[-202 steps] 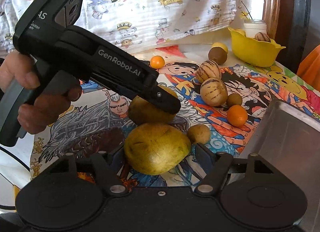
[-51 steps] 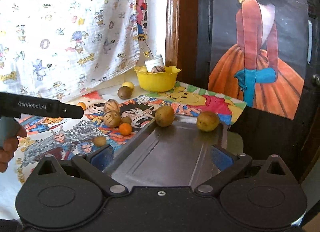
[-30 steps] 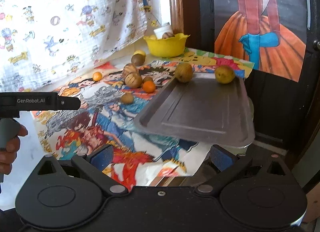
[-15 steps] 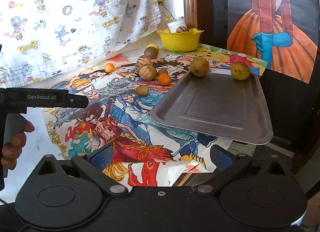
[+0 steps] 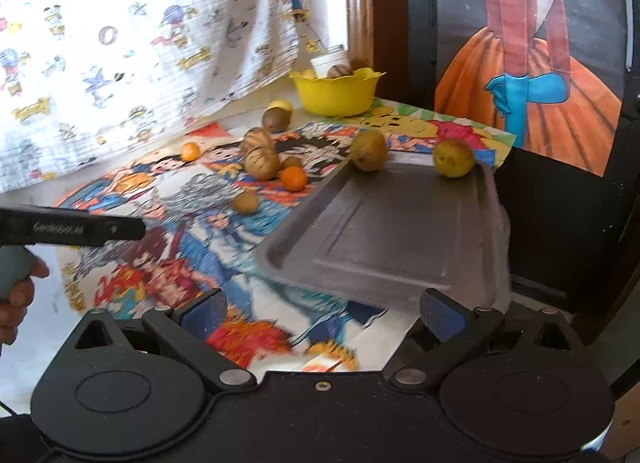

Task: Organize fruits
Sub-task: 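Release both pears onto the metal tray and withdraw both grippers, then grasp the striped fruit with the left gripper while the right gripper grasps a small orange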

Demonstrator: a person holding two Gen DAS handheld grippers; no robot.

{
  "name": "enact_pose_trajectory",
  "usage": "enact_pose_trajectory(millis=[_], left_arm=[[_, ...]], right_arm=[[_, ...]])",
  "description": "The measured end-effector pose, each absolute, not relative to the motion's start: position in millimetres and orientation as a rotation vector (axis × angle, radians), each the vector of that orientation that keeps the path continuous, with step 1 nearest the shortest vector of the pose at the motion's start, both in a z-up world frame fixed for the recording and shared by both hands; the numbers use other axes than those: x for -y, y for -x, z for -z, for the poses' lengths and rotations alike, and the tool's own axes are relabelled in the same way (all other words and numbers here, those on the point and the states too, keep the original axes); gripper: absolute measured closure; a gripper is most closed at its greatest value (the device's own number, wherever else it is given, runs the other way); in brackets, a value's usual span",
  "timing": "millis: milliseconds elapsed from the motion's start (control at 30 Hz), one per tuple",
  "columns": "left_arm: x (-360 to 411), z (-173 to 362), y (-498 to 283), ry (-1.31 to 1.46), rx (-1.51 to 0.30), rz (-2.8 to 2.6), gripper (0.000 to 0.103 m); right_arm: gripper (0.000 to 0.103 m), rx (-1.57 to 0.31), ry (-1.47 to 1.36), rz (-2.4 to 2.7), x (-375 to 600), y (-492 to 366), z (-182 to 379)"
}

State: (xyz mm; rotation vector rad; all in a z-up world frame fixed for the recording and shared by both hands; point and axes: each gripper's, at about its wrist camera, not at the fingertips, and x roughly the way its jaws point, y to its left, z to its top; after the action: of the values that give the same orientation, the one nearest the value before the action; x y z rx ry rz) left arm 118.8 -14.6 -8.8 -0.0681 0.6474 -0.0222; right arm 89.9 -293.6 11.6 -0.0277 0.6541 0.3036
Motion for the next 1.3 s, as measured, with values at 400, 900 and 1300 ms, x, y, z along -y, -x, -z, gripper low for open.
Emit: enact_pose_trajectory(millis=[400, 900, 1300], left_arm=[[28.2, 9.9, -138.4, -0.018, -0.632, 0.082, 0.000], [48.1, 15.4, -172.9, -0.139, -0.618, 0.178, 0.000], [49.1, 20.5, -195.0, -0.150, -0.638, 0.224, 0.000]], right_arm=[[0.001, -0.653, 0.029, -0.274, 306.3, -117.6, -9.3], [0.001, -0.643, 0.051, -0.259, 315.7, -167.2, -9.6], [0.001, -0.650, 0.028, -0.251, 319.8, -202.0, -5.7]])
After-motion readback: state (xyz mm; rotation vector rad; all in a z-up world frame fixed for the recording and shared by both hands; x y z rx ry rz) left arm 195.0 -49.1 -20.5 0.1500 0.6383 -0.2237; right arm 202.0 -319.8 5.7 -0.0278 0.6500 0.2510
